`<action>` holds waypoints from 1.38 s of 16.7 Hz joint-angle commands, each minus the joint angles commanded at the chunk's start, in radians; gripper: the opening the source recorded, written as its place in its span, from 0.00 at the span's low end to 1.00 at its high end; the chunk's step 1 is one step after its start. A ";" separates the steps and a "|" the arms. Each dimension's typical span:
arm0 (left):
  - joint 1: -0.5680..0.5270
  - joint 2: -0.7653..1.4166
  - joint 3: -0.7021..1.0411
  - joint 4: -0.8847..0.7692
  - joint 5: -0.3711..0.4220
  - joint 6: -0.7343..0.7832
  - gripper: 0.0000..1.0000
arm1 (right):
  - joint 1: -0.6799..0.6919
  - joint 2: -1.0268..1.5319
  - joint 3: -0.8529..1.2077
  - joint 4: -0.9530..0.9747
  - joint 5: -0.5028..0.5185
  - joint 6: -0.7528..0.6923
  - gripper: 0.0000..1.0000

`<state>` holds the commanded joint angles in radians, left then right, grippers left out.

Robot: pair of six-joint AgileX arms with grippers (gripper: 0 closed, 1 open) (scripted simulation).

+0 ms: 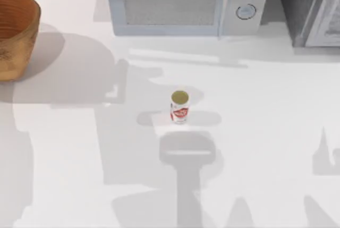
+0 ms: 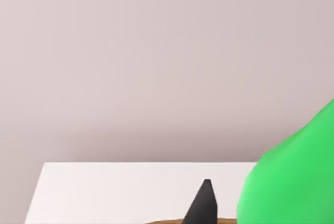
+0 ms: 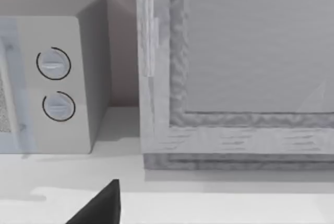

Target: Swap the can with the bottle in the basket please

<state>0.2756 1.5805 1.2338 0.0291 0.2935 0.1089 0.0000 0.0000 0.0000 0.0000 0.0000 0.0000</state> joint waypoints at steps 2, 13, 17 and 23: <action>-0.006 0.028 0.005 0.028 -0.004 -0.002 0.00 | 0.000 0.000 0.000 0.000 0.000 0.000 1.00; -0.024 0.131 0.015 0.121 -0.024 -0.009 0.00 | 0.000 0.000 0.000 0.000 0.000 0.000 1.00; -0.024 0.131 0.015 0.121 -0.024 -0.009 0.30 | 0.000 0.000 0.000 0.000 0.000 0.000 1.00; -0.024 0.131 0.015 0.121 -0.024 -0.009 0.75 | 0.000 0.000 0.000 0.000 0.000 0.000 1.00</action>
<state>0.2512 1.7116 1.2490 0.1502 0.2699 0.0995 0.0000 0.0000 0.0000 0.0000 0.0000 0.0000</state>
